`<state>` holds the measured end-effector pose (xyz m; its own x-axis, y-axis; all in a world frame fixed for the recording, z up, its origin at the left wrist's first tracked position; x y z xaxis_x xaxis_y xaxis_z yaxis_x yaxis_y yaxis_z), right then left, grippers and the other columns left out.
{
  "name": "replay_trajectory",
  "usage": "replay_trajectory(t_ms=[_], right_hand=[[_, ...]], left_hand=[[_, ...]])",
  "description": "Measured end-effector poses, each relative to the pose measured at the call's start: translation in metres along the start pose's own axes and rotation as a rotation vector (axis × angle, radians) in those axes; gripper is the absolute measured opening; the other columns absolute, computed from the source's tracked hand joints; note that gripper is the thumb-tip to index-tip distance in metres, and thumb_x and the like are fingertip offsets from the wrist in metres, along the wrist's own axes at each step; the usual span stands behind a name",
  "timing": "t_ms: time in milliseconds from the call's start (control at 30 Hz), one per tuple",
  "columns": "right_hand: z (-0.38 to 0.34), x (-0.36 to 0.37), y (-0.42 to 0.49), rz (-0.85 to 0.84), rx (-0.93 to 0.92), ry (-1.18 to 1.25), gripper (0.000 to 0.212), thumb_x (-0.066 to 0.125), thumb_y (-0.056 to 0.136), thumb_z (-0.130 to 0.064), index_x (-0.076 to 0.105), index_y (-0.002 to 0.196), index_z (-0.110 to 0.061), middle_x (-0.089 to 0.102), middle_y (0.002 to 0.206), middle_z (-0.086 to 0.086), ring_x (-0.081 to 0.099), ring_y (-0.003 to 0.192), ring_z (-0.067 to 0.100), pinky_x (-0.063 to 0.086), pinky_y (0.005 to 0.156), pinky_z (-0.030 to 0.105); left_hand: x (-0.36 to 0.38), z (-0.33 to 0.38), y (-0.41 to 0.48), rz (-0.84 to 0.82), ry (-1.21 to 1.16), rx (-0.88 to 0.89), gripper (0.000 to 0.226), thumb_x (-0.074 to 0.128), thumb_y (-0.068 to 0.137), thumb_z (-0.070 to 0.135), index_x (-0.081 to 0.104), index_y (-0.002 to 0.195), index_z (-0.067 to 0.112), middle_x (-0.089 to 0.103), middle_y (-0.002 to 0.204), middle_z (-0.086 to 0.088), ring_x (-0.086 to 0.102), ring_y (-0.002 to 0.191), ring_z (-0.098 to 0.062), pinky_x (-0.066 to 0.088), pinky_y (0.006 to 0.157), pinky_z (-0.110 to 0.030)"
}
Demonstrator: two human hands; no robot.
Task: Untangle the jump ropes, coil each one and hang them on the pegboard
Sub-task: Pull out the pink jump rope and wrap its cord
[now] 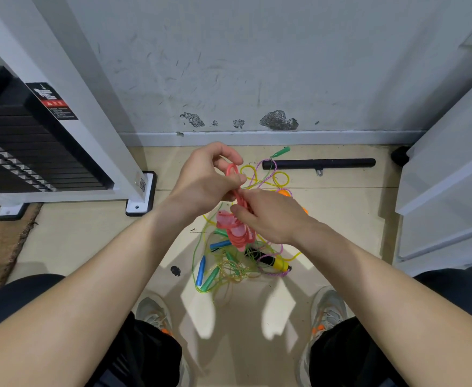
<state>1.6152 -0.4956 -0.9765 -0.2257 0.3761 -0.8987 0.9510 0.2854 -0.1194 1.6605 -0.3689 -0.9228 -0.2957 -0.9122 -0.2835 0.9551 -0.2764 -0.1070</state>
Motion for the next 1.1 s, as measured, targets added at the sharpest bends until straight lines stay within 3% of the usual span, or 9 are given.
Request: replay_trajectory(t_ms=[67,167,400,533,633,733,867,967,1100], right_hand=[[0.001,0.006,0.001,-0.024,0.038,-0.070,0.038,0.030,0.102,-0.051,0.054,0.114,-0.024,0.057,0.099,0.000,0.060,0.098,0.027,0.039,0.066,0.038],[0.005,0.017,0.000,-0.095,0.110,-0.127,0.038,0.027,0.102,-0.051,0.050,0.098,-0.020,0.050,0.090,-0.001,0.057,0.089,0.029,0.032,0.061,0.036],[0.010,0.029,-0.002,-0.135,0.166,-0.046,0.037,0.031,0.101,-0.054,0.046,0.096,-0.022,0.058,0.088,0.001,0.055,0.081,0.027,0.040,0.064,0.038],[0.016,0.016,0.007,-0.094,0.127,0.218,0.028,0.054,0.088,-0.051,0.059,0.083,-0.023,0.060,0.087,0.004,0.060,0.082,0.023,0.051,0.073,0.044],[0.016,-0.006,0.008,-0.052,0.128,0.555,0.044,0.071,0.069,-0.050,0.064,0.111,-0.036,0.061,0.114,0.000,0.059,0.103,0.014,0.051,0.090,0.036],[0.013,-0.026,0.003,-0.043,0.067,0.933,0.059,0.067,0.078,-0.016,0.057,0.133,-0.035,0.062,0.130,0.003,0.059,0.120,0.024,0.051,0.100,0.046],[0.007,-0.050,-0.007,0.061,0.118,1.103,0.019,0.051,0.099,-0.007,0.068,0.107,-0.013,0.072,0.095,0.005,0.067,0.093,0.017,0.050,0.083,0.035],[0.007,-0.061,-0.012,0.137,0.141,0.990,0.021,0.049,0.104,-0.008,0.068,0.096,-0.014,0.066,0.077,-0.002,0.065,0.077,0.012,0.050,0.071,0.028],[0.012,-0.084,-0.018,0.188,0.184,0.935,0.023,0.050,0.103,-0.007,0.068,0.091,-0.012,0.062,0.072,-0.001,0.065,0.068,0.008,0.048,0.067,0.024]], left_hand=[[0.005,0.004,-0.002,-0.014,0.031,0.014,0.025,0.076,0.080,-0.003,0.064,0.094,0.014,0.057,0.071,-0.004,0.070,0.066,-0.039,0.061,0.063,-0.049],[0.008,0.013,-0.002,-0.016,0.050,0.044,0.027,0.075,0.081,-0.005,0.062,0.095,0.015,0.057,0.070,-0.003,0.071,0.062,-0.033,0.061,0.061,-0.047],[-0.001,0.012,0.005,-0.082,-0.061,-0.025,0.028,0.074,0.082,-0.007,0.060,0.100,0.010,0.057,0.072,-0.005,0.071,0.063,-0.033,0.061,0.063,-0.045],[0.002,0.014,0.003,-0.163,-0.169,-0.056,0.025,0.072,0.086,-0.003,0.063,0.107,0.007,0.061,0.076,-0.005,0.072,0.068,-0.033,0.062,0.061,-0.035],[0.001,0.024,0.000,-0.232,-0.152,-0.018,0.026,0.069,0.089,0.001,0.063,0.115,0.007,0.066,0.078,-0.001,0.072,0.071,-0.033,0.061,0.061,-0.032],[-0.003,0.032,-0.003,-0.269,-0.097,0.010,0.033,0.070,0.090,0.008,0.061,0.122,0.013,0.073,0.088,-0.001,0.072,0.072,-0.028,0.059,0.061,-0.029],[-0.012,0.033,-0.002,-0.218,-0.063,0.021,0.034,0.070,0.090,0.007,0.059,0.122,0.014,0.077,0.091,-0.005,0.067,0.062,-0.020,0.056,0.058,-0.027],[-0.022,0.027,0.000,-0.158,0.009,0.029,0.034,0.073,0.087,0.003,0.060,0.117,0.013,0.075,0.078,-0.002,0.065,0.060,-0.018,0.053,0.056,-0.025],[-0.025,0.018,0.002,-0.155,0.276,0.075,0.025,0.075,0.083,0.002,0.066,0.097,0.020,0.072,0.073,0.001,0.066,0.062,-0.008,0.048,0.062,-0.023]])
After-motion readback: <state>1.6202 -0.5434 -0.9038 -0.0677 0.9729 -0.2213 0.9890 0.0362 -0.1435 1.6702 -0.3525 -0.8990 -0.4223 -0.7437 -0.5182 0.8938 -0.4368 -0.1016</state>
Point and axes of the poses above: each hand's wrist, its own y-axis towards the middle knuckle, its own x-axis out of the palm, z = x × y, the point moved 5 cm from there along y, towards the middle knuckle
